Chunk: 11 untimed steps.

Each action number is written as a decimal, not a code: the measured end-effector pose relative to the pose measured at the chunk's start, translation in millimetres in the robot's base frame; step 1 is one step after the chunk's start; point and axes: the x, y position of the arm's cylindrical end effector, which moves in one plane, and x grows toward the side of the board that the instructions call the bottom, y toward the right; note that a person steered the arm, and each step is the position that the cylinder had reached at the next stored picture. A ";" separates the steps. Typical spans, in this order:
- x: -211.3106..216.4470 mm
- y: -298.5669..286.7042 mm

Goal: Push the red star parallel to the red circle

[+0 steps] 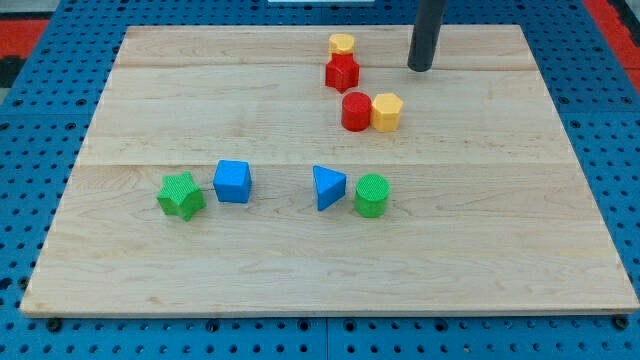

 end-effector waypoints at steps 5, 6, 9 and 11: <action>0.0 -128.1; 0.0 -135.3; 11.9 -160.3; 46.2 -160.5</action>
